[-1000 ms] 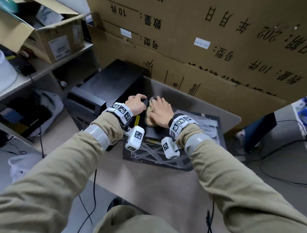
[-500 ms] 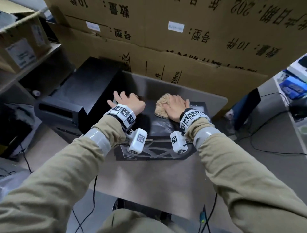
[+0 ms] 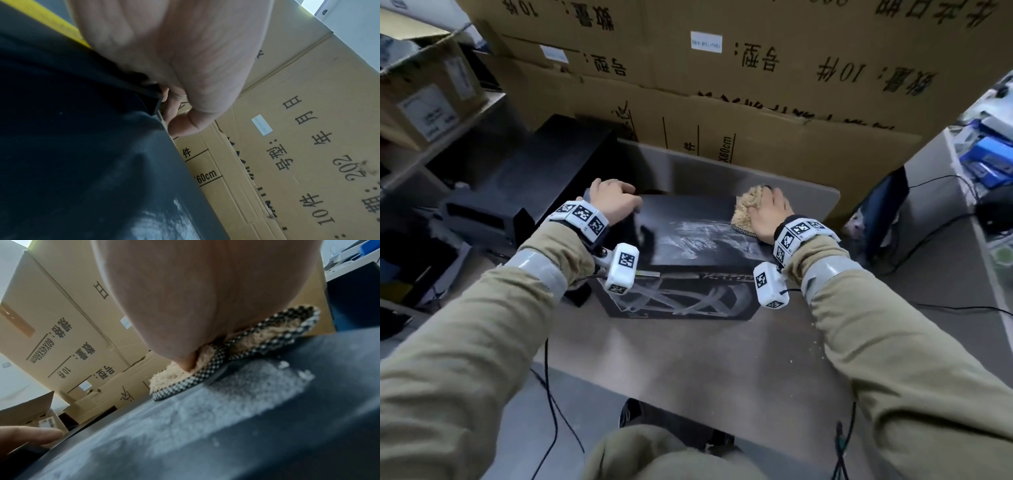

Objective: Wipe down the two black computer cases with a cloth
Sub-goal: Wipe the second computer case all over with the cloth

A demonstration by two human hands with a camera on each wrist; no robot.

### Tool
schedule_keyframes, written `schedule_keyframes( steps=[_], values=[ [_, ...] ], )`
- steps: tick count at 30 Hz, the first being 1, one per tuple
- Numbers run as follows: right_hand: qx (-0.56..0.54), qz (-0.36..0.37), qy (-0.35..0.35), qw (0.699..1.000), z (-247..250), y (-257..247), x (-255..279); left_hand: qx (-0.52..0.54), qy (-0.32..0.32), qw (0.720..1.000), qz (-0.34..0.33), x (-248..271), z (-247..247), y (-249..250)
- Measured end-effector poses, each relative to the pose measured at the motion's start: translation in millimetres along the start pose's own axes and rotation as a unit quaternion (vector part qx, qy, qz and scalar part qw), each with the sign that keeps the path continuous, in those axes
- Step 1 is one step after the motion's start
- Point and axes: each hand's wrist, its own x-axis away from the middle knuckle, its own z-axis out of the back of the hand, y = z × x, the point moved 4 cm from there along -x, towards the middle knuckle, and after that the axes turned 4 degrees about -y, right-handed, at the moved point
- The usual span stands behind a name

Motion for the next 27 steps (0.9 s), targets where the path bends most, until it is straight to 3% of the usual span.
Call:
schedule_keyframes(
  steps=[6, 11, 17, 22, 27],
  values=[
    [0.059, -0.002, 0.042, 0.997, -16, -16, 31, 0.054, -0.015, 0.998, -0.023, -2, 4, -10],
    [0.093, -0.002, 0.028, 0.995, -36, -63, 49, 0.123, -0.062, 0.988, -0.065, -8, 6, -30],
    [0.114, 0.058, -0.01, 0.992, -73, -138, 70, 0.087, -0.11, 0.981, -0.131, -5, 11, -41],
    [0.137, 0.14, -0.027, 0.98, -99, -198, 85, 0.076, -0.103, 0.979, -0.159, -7, 8, -46],
    [0.157, 0.184, -0.042, 0.969, -98, -206, 91, 0.046, -0.089, 0.982, -0.158, -6, 7, -43]
  ],
)
